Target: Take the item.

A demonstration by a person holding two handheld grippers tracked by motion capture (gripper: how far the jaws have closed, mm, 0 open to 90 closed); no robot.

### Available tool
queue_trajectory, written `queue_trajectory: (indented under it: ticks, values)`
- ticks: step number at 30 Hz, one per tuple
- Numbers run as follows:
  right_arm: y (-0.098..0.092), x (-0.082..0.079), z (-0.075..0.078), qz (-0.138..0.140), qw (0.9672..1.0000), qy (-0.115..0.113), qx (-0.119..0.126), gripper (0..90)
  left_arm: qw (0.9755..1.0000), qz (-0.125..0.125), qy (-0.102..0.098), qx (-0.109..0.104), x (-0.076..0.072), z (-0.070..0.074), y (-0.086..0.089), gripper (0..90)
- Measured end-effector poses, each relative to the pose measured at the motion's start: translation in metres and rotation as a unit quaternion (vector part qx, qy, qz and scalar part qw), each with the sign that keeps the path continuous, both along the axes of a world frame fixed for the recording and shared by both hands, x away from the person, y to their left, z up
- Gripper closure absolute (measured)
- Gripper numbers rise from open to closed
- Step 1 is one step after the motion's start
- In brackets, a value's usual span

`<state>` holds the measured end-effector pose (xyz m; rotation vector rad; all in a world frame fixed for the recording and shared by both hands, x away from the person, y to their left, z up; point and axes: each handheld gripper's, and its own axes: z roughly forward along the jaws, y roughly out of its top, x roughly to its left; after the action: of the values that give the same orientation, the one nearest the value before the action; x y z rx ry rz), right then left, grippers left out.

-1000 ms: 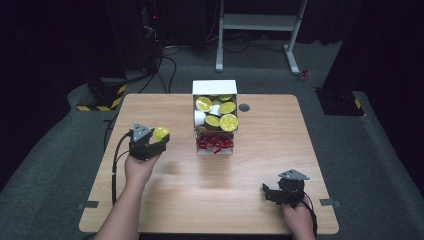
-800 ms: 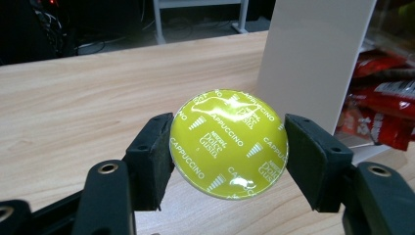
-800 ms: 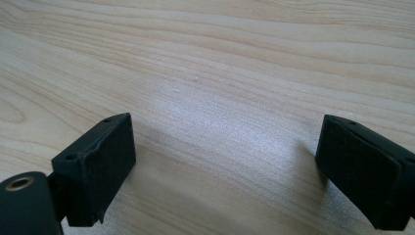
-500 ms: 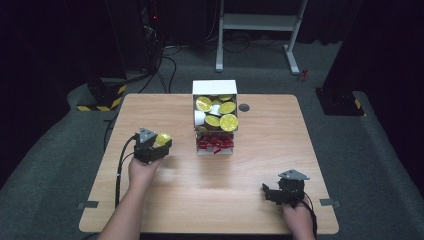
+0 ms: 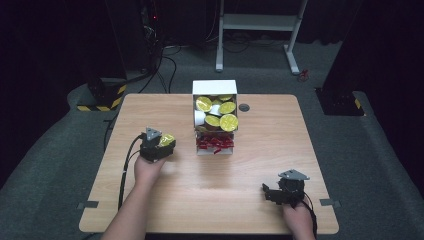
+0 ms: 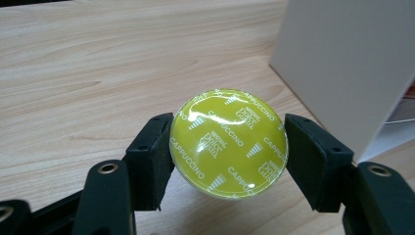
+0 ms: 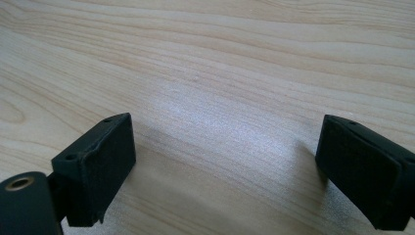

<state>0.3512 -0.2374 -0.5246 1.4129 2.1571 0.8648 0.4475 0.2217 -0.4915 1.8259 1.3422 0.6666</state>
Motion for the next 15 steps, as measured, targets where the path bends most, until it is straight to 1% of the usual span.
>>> queue_trajectory:
  ticks: [3,6,9,10,12,13,15]
  values:
    - [0.0,0.0,0.0,0.0,1.0,0.0,0.0,7.6,1.0,0.005,0.003,-0.003,0.003,-0.002,0.002,38.1]
    - [0.0,0.0,0.0,0.0,1.0,0.0,0.0,7.6,0.9999,0.01,0.001,-0.005,0.006,-0.006,0.003,38.1]
    - [0.0,0.0,0.0,0.0,1.0,0.0,0.0,7.6,0.9999,0.011,0.006,-0.001,0.01,-0.011,0.003,38.1]
    - [0.0,0.0,0.0,0.0,1.0,0.0,0.0,7.7,0.9999,0.013,0.007,-0.005,0.011,-0.012,0.003,38.1]
    - [0.0,0.0,0.0,0.0,1.0,0.0,0.0,7.7,0.9998,0.016,0.005,-0.006,0.013,-0.013,0.004,38.1]
    - [0.0,0.0,0.0,0.0,1.0,0.0,0.0,7.7,0.9998,0.018,0.002,-0.008,0.014,-0.014,0.005,38.1]
    - [0.0,0.0,0.0,0.0,1.0,0.0,0.0,7.7,0.9996,0.023,0.002,-0.013,0.017,-0.017,0.007,38.1]
